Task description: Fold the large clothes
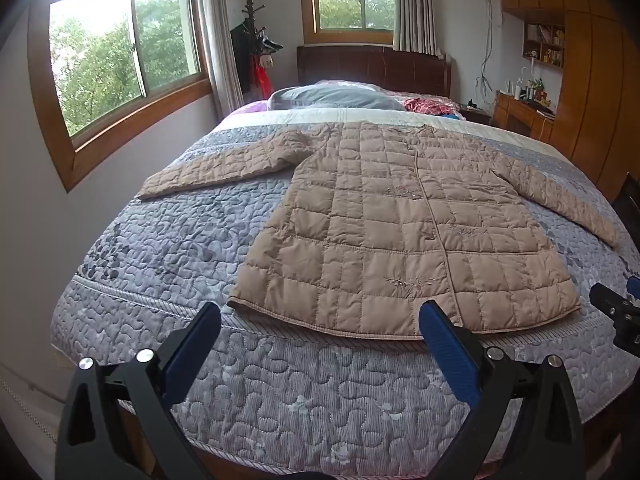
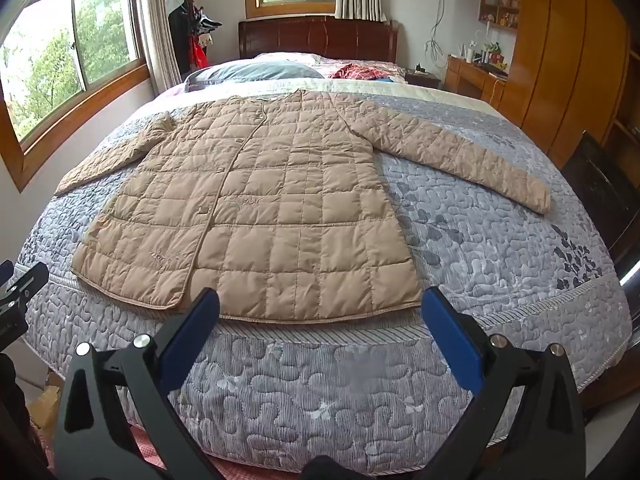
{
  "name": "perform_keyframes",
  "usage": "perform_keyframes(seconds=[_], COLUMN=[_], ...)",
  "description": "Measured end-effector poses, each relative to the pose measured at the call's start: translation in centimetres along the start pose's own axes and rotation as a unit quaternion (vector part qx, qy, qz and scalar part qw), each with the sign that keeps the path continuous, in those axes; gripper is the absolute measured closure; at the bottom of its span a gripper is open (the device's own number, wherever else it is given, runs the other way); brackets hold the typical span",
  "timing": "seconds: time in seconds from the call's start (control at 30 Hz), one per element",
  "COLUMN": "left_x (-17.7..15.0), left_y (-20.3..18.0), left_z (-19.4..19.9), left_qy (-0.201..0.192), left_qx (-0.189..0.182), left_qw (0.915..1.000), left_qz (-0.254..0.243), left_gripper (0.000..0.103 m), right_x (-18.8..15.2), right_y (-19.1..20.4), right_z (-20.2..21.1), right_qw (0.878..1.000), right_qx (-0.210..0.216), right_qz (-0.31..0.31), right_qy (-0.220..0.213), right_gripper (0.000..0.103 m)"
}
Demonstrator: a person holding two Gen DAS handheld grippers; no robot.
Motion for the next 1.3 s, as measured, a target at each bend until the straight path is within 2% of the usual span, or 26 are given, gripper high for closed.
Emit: perform_keyframes(seconds=[1.3], left_x=[-0.34], left_y=[0.63], left_z=[0.28], left_qy=[0.000], left_qx=[-0.001], left_qw=[1.0000], left_qz=[-0.004], left_gripper=[0.004], right_x=[-0.10], right_y=[0.08], right_z=[-0.17], right_qw=[1.000], right_qx=[0.001], right_qz=[-0.001], right_qy=[0.003], right_gripper=[0.003])
Point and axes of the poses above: each gripper's, at about its wrist camera, not at the fingertips, and z roughly against the way its jaws point, y to its left, x to its top, the point moved 1 cm from there along -z, roughly the way its jaws point, and after that the axes turned 9 degrees about -z, right-handed, at the moved point
